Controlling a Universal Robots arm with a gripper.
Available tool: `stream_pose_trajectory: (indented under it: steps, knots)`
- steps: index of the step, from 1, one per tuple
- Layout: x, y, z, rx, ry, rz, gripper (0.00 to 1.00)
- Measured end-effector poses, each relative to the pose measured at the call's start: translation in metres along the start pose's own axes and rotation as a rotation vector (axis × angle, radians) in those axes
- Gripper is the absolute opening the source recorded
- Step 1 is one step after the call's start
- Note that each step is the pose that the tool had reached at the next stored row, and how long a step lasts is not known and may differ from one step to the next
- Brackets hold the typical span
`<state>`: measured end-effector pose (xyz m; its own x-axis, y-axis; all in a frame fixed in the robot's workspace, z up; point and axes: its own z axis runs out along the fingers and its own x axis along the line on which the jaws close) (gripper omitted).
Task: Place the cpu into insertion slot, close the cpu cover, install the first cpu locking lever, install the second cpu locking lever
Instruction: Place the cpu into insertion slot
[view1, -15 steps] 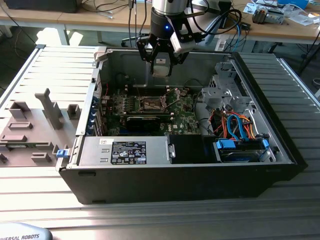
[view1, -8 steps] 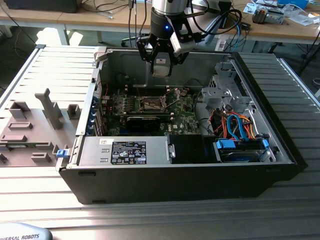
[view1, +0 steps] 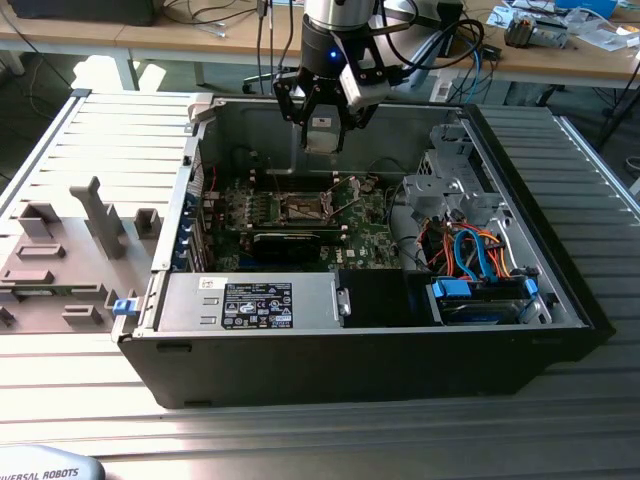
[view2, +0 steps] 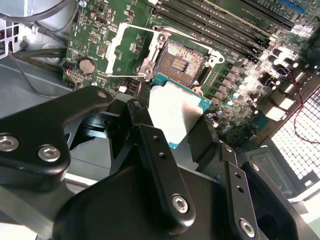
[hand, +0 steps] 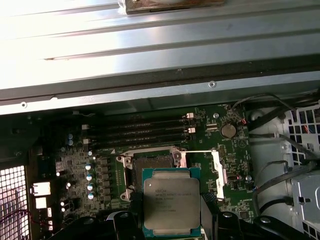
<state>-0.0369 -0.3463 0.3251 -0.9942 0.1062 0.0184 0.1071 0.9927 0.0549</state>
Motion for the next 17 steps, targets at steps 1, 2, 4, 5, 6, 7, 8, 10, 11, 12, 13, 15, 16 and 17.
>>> stream_pose_trajectory:
  steps: [1,2,4,5,6,7,8,10,11,12,13,15,16,17]
  knots:
    - [0.0,0.0,0.0,0.0,-0.0001,0.002,0.54]
    - [0.0,0.0,0.0,0.0,-0.0001,0.002,0.54]
    - [0.0,0.0,0.0,-0.0001,-0.0003,0.005,0.54]
    - [0.0,0.0,0.0,-0.0001,-0.0004,0.006,0.54]
    - [0.0,0.0,0.0,-0.0001,-0.0004,0.007,0.54]
    - [0.0,0.0,0.0,-0.0002,-0.0005,0.008,0.54]
    - [0.0,0.0,0.0,-0.0002,-0.0005,0.01,0.54]
    - [0.0,0.0,0.0,-0.0002,-0.0007,0.012,0.54]
    - [0.0,0.0,0.0,-0.0002,-0.0007,0.013,0.54]
    - [0.0,0.0,0.0,-0.0003,-0.0008,0.013,0.54]
    - [0.0,0.0,0.0,-0.0002,-0.0008,0.014,0.54]
    - [0.0,0.0,0.0,-0.0003,-0.0009,0.016,0.54]
    - [0.0,0.0,0.0,-0.0003,-0.0009,0.017,0.54]
    - [0.0,0.0,0.0,-0.0003,-0.001,0.018,0.54]
